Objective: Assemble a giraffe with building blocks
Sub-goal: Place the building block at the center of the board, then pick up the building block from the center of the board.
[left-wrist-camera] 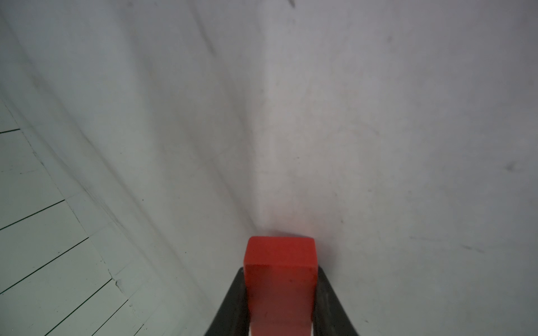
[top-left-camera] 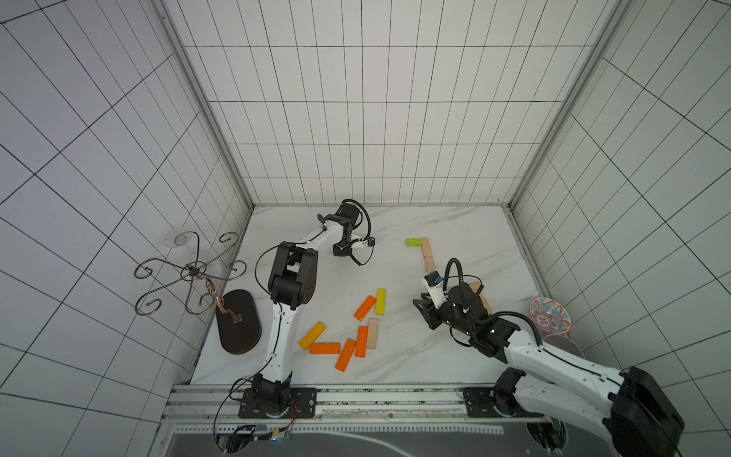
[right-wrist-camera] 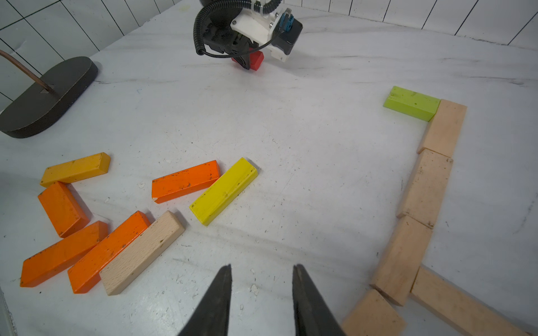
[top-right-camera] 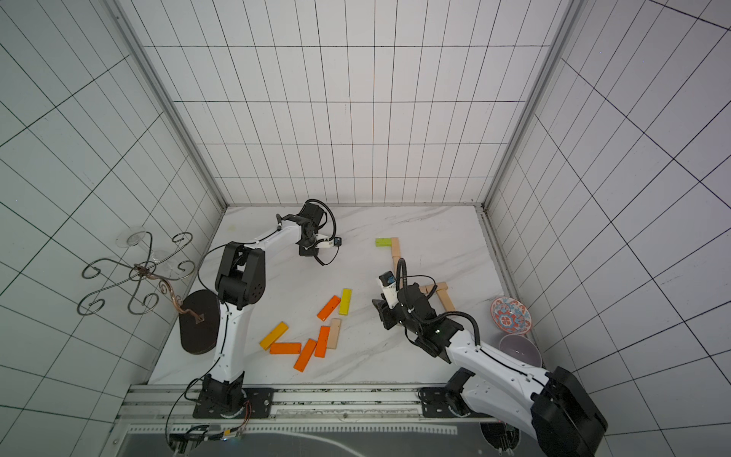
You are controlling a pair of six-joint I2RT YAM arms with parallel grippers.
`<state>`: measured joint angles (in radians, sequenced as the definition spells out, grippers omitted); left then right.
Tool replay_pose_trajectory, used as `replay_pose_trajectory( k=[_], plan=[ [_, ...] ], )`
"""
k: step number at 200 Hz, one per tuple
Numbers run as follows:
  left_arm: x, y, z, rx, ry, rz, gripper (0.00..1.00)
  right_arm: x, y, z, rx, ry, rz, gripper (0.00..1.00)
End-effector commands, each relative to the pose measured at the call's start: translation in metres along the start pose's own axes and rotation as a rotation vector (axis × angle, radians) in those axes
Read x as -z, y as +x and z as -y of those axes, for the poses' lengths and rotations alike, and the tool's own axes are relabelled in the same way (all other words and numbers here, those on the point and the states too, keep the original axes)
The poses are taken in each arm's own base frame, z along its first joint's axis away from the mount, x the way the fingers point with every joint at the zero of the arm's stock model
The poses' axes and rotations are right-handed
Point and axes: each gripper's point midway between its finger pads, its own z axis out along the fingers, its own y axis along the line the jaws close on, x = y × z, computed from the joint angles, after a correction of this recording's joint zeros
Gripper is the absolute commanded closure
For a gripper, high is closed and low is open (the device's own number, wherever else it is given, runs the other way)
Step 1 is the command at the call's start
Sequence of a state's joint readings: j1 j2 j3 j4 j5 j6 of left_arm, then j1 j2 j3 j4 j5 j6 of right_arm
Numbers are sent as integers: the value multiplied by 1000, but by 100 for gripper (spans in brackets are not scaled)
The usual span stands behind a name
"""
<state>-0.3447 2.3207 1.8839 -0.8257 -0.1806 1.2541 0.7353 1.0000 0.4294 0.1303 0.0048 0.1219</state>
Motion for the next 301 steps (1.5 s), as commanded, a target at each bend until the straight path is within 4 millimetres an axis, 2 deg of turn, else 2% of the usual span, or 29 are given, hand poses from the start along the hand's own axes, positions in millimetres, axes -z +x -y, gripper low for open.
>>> replay_pose_trajectory(
  k=[1, 35, 64, 73, 76, 79, 104, 105, 108, 110, 131, 146, 176, 193, 221, 235, 261, 286, 301],
  plan=[
    [-18, -1, 12, -74, 43, 11, 68, -3, -1, 1, 1, -9, 17, 64],
    [-22, 2, 12, -90, 36, -2, 63, -5, -1, 2, 1, -7, 12, 64],
    [-22, 2, 9, -87, 19, -4, 55, -6, -1, 3, 1, -5, 9, 64],
    [-22, 2, 8, -84, 16, -2, 47, -7, -1, 3, 0, -5, 8, 64],
    [-22, 2, 8, -84, 15, -3, 38, -7, -1, 3, 0, -5, 9, 64],
    [-22, 2, 8, -84, 15, -3, 33, -7, 0, 3, 0, -7, 8, 64],
    [-16, 0, 4, -79, 3, 11, 26, -8, 0, 3, -1, -8, 5, 64],
    [-15, 0, 4, -79, 2, 12, 24, -8, 0, 3, -1, -8, 5, 64],
    [-14, 0, 3, -79, -1, 15, 7, -8, 0, 3, -1, -8, 4, 64],
    [-13, -1, 2, -77, -5, 18, 4, -8, 0, 3, -1, -8, 4, 64],
    [5, -6, -5, -71, -34, 52, 3, -8, -1, 3, -1, -9, 8, 64],
    [26, -10, -13, -60, -74, 90, 3, -8, -2, 3, -1, -7, 11, 64],
    [83, -17, -25, -40, -182, 160, 3, -3, -9, 4, -2, 4, 39, 63],
    [121, -20, -26, -13, -250, 203, 3, 0, -19, 5, -9, 13, 65, 63],
    [199, -29, -20, 77, -368, 322, 3, 7, -37, 6, -35, 20, 114, 63],
    [234, -27, -13, 152, -421, 379, 4, 10, -44, 7, -57, 29, 129, 62],
    [286, -22, 8, 329, -481, 487, 3, 11, -55, 5, -89, 27, 132, 61],
    [321, -21, 39, 486, -488, 574, 3, 14, -63, -4, -104, 6, 146, 61],
    [339, -21, 58, 585, -464, 653, 8, 15, -63, -14, -96, -10, 154, 61]
  ],
)
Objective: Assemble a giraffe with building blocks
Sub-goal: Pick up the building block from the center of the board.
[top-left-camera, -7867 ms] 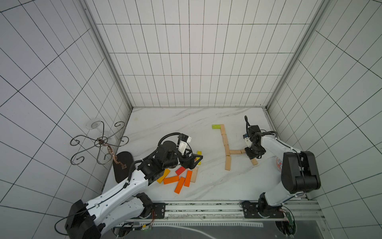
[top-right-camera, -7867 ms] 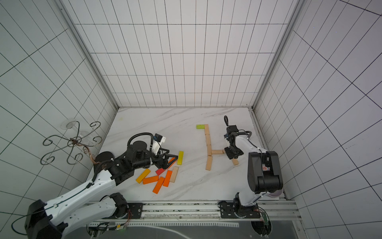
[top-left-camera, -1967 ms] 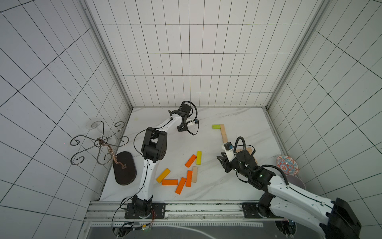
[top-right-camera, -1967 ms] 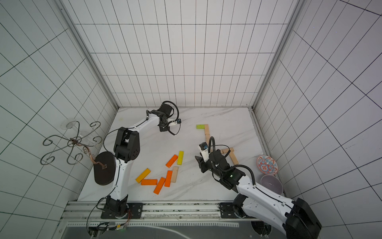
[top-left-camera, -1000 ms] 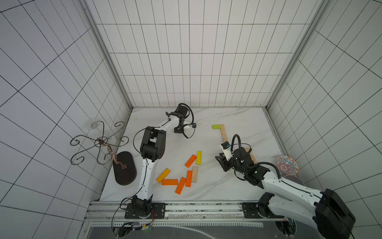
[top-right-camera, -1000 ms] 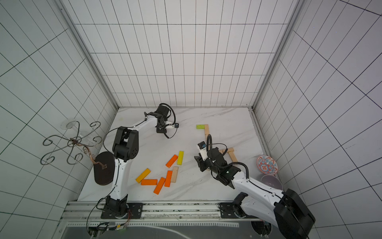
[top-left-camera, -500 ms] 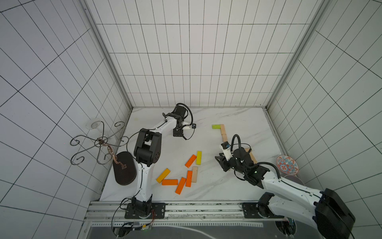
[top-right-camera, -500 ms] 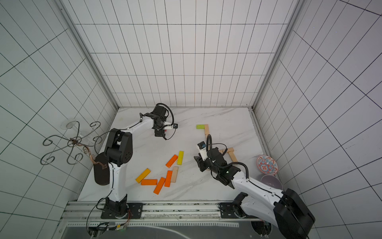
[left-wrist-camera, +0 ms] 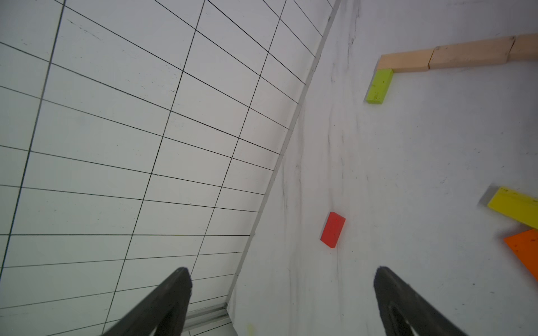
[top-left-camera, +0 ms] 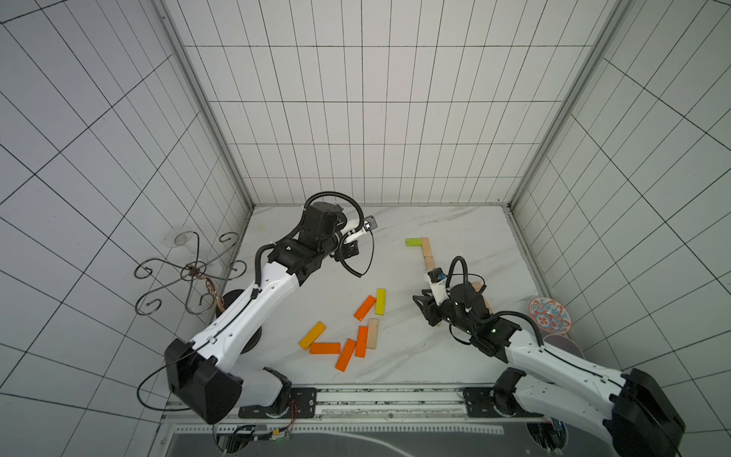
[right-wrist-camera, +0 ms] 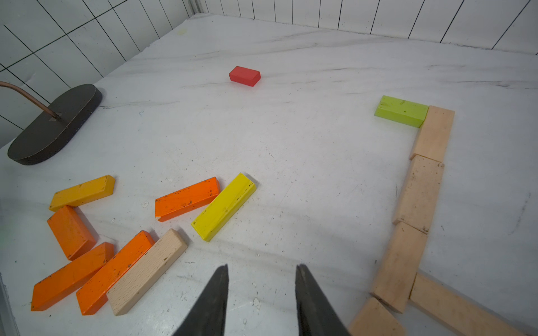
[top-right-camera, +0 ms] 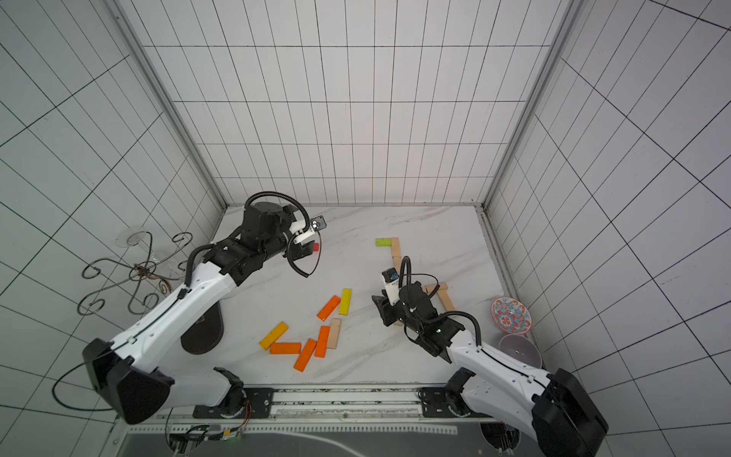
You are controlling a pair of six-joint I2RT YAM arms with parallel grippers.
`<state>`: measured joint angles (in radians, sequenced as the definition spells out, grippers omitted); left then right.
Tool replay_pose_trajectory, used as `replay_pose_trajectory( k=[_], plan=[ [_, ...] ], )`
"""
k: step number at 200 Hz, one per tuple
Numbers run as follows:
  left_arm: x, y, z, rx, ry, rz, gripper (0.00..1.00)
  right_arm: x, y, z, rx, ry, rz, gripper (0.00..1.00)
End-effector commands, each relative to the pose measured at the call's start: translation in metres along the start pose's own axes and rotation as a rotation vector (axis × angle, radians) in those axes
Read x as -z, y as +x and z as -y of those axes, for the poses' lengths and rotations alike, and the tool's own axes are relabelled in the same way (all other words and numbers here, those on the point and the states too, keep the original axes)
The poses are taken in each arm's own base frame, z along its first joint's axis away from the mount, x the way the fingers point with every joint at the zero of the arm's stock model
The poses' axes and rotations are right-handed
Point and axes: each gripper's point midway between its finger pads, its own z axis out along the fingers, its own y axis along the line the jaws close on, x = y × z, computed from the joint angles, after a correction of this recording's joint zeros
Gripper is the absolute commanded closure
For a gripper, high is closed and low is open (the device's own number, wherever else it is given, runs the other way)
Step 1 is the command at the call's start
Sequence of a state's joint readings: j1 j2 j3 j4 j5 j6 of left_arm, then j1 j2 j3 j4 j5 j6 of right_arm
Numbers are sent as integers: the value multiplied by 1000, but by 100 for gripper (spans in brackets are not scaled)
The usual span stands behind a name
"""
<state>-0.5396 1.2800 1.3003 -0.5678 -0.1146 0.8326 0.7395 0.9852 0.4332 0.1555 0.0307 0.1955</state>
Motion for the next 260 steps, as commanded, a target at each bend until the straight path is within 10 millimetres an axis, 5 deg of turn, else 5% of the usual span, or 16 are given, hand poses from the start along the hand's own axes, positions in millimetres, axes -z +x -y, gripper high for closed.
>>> replay_pose_trajectory(
  k=[1, 36, 55, 113, 169, 200, 260],
  plan=[
    [26, -4, 13, 253, -4, 40, 9, 10, -49, -20, -25, -28, 106, 61],
    [56, 14, 10, 599, -76, 22, 31, 10, -37, -40, -47, -78, 94, 61],
    [58, 32, 24, 729, -56, -45, 38, 8, -29, -46, -54, -89, 77, 61],
    [8, 87, 156, 900, 326, -442, 40, 11, -14, -49, -59, -93, 52, 61],
    [-23, 101, 247, 878, 515, -628, 41, 8, 5, -58, -66, -124, 22, 61],
    [-37, 116, 268, 858, 512, -718, 39, 8, 8, -60, -69, -130, 19, 61],
    [-59, 126, 275, 818, 469, -777, 39, 10, 11, -57, -56, -121, 24, 61]
  ],
)
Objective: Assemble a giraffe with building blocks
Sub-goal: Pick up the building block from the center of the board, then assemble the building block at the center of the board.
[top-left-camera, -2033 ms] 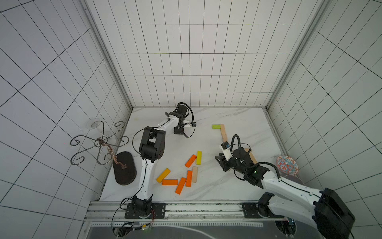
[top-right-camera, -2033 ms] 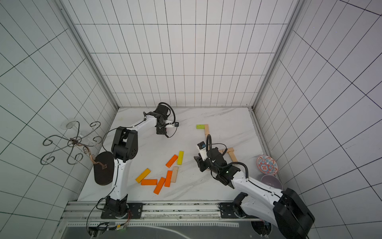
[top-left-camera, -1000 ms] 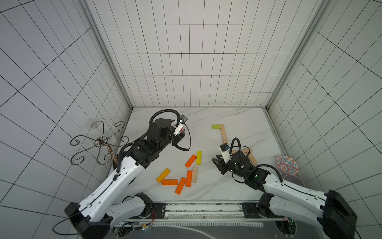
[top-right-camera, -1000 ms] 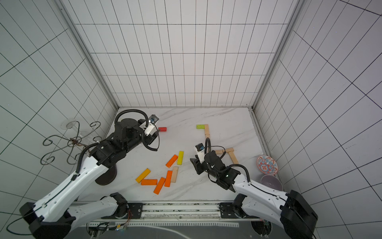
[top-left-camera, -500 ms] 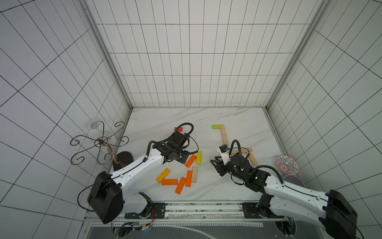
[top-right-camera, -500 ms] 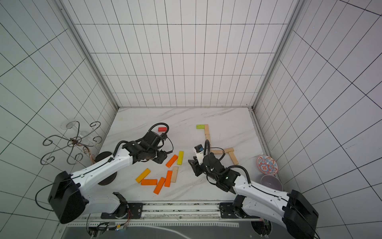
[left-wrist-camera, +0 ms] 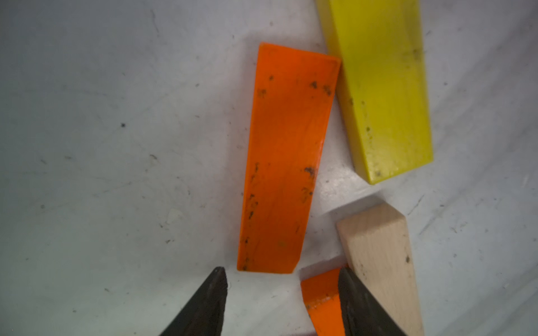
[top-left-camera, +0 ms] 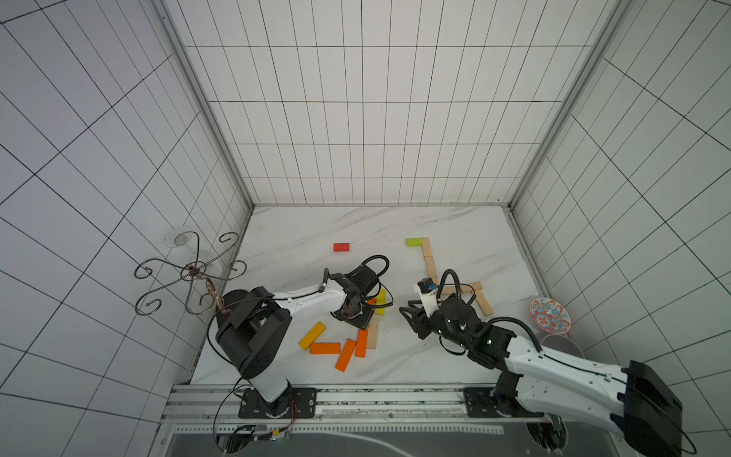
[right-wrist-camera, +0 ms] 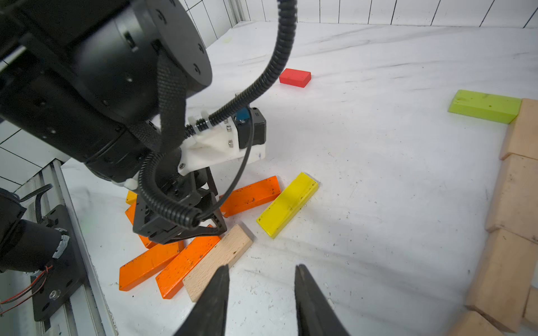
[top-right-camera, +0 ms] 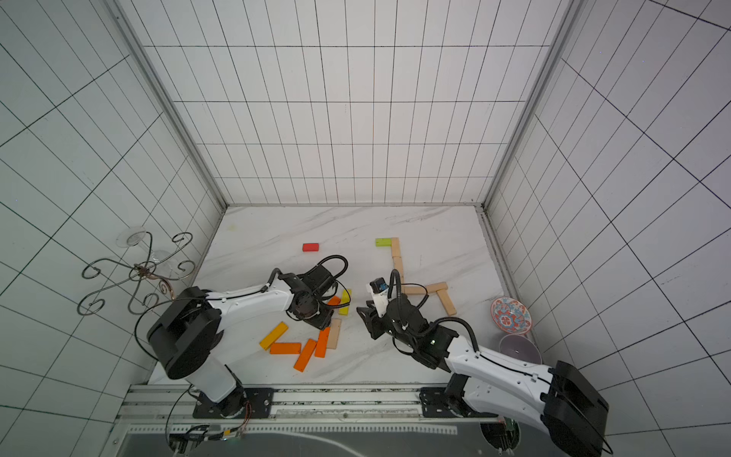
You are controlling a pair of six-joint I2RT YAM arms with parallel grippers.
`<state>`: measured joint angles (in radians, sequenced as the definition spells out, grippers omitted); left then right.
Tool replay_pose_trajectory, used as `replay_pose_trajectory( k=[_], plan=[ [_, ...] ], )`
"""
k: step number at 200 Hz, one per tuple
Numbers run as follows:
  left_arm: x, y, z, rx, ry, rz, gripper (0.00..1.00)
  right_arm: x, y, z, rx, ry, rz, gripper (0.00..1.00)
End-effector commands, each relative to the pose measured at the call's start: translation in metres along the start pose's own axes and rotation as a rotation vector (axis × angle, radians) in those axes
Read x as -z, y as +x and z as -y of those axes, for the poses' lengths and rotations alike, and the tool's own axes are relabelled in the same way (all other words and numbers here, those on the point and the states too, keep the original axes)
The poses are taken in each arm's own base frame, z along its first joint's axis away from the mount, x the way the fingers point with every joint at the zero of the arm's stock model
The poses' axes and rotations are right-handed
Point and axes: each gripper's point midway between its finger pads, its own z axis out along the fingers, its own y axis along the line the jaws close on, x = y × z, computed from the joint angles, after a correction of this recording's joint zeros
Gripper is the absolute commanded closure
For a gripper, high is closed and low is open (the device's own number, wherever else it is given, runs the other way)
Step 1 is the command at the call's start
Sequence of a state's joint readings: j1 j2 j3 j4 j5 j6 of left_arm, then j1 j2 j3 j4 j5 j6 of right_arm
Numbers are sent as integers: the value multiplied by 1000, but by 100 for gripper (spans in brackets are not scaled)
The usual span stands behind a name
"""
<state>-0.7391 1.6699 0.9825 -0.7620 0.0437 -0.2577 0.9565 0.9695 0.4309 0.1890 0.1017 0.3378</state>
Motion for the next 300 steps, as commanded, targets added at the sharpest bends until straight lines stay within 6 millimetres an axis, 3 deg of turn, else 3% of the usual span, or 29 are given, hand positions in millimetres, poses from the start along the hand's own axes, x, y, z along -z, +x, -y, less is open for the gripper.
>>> replay_pose_trajectory(
  k=[1, 35, 92, 127, 181, 223, 263, 300],
  plan=[
    [1, -21, 4, 3, -11, 52, 39, 2, 8, 4, -6, 13, 5, 61],
    [-6, -32, 5, -8, -32, 50, 43, 1, 10, 5, -3, 20, 1, 61],
    [-17, -43, -10, 12, -132, 21, 71, 1, 10, 8, 8, 34, 3, 61],
    [-7, -76, -25, 124, -111, 54, 86, -1, 10, 9, 22, 42, 4, 61],
    [7, -155, -51, 241, -140, 128, 85, -4, 1, 11, 59, 62, 12, 61],
    [3, -197, -77, 349, -137, 177, 86, -7, -8, 15, 73, 69, 18, 61],
    [-13, -214, -97, 410, -166, 148, 83, -15, -16, 27, 72, 77, 7, 61],
    [-27, -214, -110, 433, -218, 105, 78, -19, -21, 33, 64, 69, 2, 61]
  ],
)
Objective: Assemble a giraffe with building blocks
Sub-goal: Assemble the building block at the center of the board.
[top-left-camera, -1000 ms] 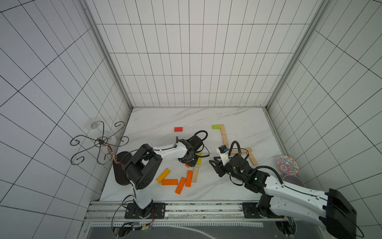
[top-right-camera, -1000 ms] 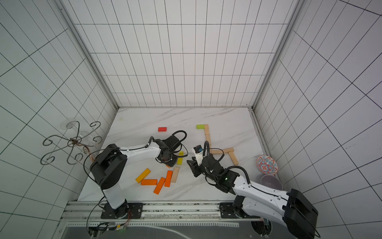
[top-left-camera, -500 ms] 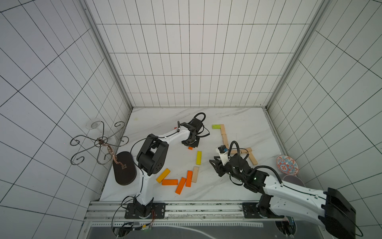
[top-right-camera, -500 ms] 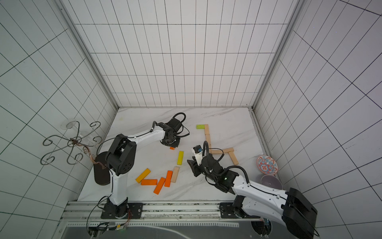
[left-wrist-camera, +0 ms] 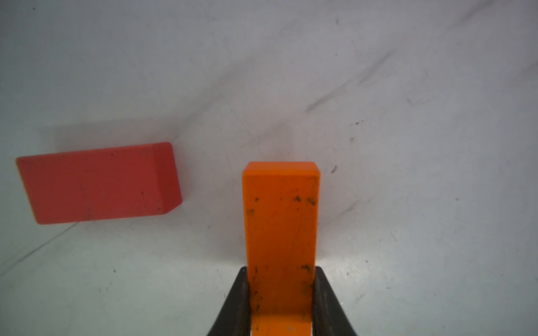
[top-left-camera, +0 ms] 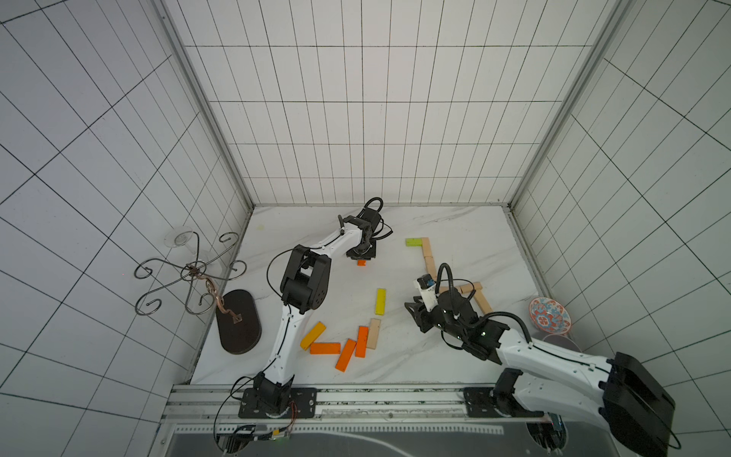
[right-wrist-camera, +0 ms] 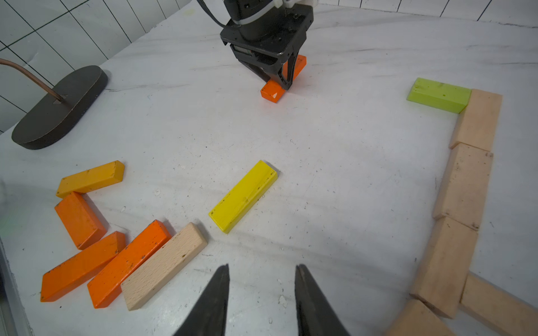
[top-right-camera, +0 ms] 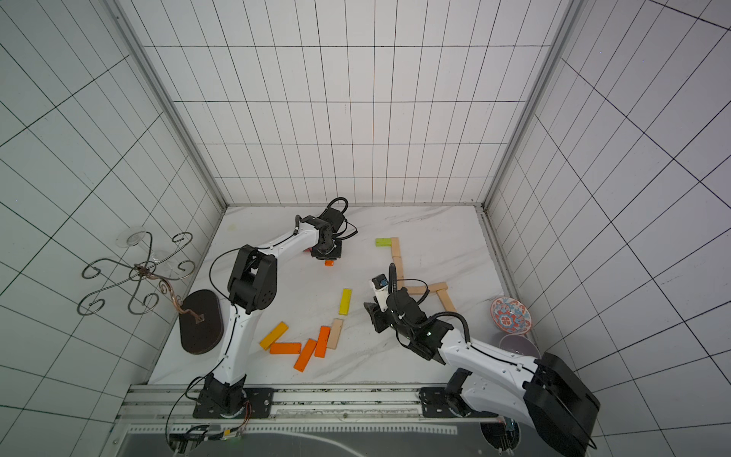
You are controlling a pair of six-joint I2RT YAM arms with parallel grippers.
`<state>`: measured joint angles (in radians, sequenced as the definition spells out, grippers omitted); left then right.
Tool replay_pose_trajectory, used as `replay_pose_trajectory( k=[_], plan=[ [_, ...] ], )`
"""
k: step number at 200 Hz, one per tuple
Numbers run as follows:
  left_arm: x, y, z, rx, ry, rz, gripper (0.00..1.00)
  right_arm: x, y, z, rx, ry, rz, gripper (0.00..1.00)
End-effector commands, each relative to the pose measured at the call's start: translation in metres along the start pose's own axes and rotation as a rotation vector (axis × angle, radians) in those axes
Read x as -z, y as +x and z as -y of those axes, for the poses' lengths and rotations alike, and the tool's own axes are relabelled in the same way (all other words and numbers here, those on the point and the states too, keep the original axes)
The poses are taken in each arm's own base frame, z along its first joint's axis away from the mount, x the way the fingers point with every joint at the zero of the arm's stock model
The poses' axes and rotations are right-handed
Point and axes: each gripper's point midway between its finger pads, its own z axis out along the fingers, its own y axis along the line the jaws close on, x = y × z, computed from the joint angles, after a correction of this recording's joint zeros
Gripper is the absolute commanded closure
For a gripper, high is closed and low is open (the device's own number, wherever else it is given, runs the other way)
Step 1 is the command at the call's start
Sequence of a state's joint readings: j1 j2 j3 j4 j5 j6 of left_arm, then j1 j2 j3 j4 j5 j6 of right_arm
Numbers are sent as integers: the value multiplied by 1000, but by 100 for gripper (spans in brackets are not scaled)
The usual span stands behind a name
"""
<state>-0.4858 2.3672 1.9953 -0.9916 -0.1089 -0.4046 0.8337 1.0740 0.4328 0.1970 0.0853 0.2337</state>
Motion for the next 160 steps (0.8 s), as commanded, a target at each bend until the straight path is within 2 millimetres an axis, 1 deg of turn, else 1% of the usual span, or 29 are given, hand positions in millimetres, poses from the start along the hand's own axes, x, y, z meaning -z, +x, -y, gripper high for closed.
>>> replay_pose_trajectory(
  k=[1, 19, 25, 34, 39, 57, 69, 84, 108, 125, 140, 160],
  plan=[
    [-7, 1, -11, 29, -63, -31, 78, 1, -35, -9, 5, -47, 73, 61],
    [-13, 1, -15, 40, -73, -42, 74, 0, -35, -9, 7, -56, 74, 61],
    [-13, 2, -15, 42, -70, -44, 70, 0, -35, -9, 5, -58, 74, 61],
    [-14, 3, -17, 48, -71, -52, 60, -1, -34, -8, 3, -58, 72, 61],
    [-14, 3, -17, 48, -69, -54, 57, -1, -34, -8, 3, -59, 71, 61],
    [-12, 4, -16, 50, -58, -54, 48, -1, -32, -6, 0, -59, 68, 61],
    [-10, 5, -15, 53, -44, -50, 46, -1, -32, -5, -1, -58, 71, 61],
    [-9, 5, -13, 58, -31, -50, 48, 0, -31, -4, -3, -58, 72, 61],
    [-13, 5, -15, 65, -33, -63, 60, 0, -30, -2, -3, -57, 72, 61],
    [-16, 4, -20, 76, -38, -67, 66, 0, -30, -1, -5, -57, 72, 61],
    [-19, 2, -30, 101, -50, -71, 70, 0, -30, -1, -6, -59, 74, 61],
    [-19, -1, -36, 119, -47, -69, 73, 0, -29, -1, -8, -62, 73, 61]
  ],
)
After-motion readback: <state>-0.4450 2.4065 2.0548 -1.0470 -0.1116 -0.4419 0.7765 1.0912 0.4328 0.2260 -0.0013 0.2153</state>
